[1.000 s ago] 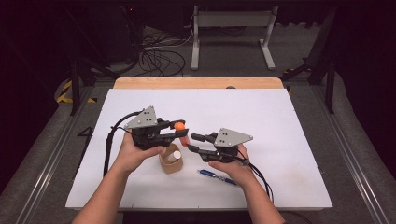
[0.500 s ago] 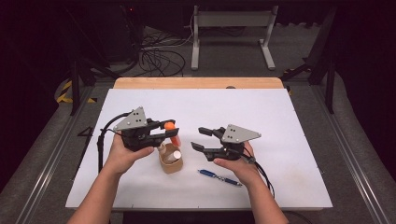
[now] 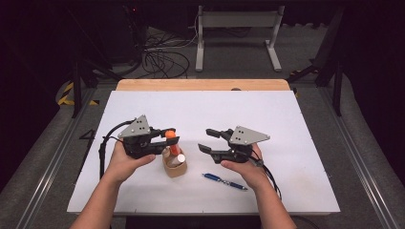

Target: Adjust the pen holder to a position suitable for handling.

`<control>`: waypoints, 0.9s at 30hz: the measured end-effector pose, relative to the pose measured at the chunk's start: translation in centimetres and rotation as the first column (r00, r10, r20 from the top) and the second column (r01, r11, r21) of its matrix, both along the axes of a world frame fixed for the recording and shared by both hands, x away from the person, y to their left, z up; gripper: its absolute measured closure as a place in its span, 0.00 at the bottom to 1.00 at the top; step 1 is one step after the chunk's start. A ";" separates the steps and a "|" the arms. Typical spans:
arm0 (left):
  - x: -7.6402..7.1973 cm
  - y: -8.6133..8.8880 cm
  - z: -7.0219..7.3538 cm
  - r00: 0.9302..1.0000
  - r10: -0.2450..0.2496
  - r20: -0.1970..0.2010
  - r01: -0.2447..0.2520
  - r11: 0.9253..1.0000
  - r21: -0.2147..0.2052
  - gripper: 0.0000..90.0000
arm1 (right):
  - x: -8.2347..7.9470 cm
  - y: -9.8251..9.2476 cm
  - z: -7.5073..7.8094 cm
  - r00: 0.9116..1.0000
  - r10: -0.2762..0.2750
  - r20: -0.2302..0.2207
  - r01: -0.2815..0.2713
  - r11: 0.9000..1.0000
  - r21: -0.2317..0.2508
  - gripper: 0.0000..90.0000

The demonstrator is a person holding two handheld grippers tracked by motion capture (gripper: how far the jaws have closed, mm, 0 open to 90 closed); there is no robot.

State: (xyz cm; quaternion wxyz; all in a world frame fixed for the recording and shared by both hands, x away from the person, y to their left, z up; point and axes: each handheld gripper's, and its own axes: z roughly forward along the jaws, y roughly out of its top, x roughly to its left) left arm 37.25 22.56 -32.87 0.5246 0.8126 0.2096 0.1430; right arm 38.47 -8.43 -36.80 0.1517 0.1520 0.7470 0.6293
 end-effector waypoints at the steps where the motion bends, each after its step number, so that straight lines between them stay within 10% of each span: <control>1: 0.0 0.0 -0.2 1.000 0.002 -0.010 -0.002 1.000 -0.005 0.73 | 0.0 0.0 0.0 1.000 -0.001 0.000 0.001 1.000 -0.002 0.47; 27: -0.2 -0.5 -3.3 1.000 0.012 -0.024 -0.011 1.000 0.015 0.73 | 0.2 -0.5 0.0 1.000 -0.022 -0.010 0.022 0.998 -0.054 0.45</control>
